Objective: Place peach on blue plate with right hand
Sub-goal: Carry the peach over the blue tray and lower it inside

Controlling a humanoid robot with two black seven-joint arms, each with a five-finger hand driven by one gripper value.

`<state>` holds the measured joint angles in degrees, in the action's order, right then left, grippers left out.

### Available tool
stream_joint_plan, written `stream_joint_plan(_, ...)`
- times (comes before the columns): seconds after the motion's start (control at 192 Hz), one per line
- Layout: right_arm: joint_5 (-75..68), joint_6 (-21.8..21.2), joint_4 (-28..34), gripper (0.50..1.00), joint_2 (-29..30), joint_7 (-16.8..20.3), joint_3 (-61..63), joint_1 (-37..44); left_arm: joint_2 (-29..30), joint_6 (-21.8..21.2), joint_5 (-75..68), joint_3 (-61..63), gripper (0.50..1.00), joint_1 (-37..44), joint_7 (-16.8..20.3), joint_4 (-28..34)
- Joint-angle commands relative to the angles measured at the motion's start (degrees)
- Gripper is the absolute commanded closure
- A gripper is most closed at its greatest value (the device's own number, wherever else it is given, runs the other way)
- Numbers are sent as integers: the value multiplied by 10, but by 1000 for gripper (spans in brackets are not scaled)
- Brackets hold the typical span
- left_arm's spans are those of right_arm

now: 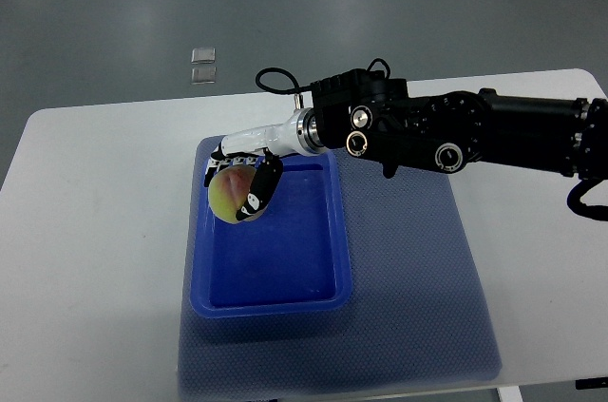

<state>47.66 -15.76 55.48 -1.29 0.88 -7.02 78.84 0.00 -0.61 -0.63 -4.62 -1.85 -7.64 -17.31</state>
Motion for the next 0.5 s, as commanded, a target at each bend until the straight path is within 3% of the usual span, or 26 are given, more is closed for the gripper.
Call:
stream_joint_plan(0.0,8,3,-7,998,13,-1,2,-31,0,0,0,0,500,0,0,-1)
stream_joint_plan(0.427,54,6,-35,957,13,-3,0,-73,0,0,0,-1,500,-1,0,0)
stream_joint_plan(0.433,55,6,-35,926,13,-3,0,-75,0,0,0,-1,500,0,0,0)
stream_joint_plan(0.495,55,5,-35,865,13,-4,-1,-76,0,0,0,0,500,0,0,0)
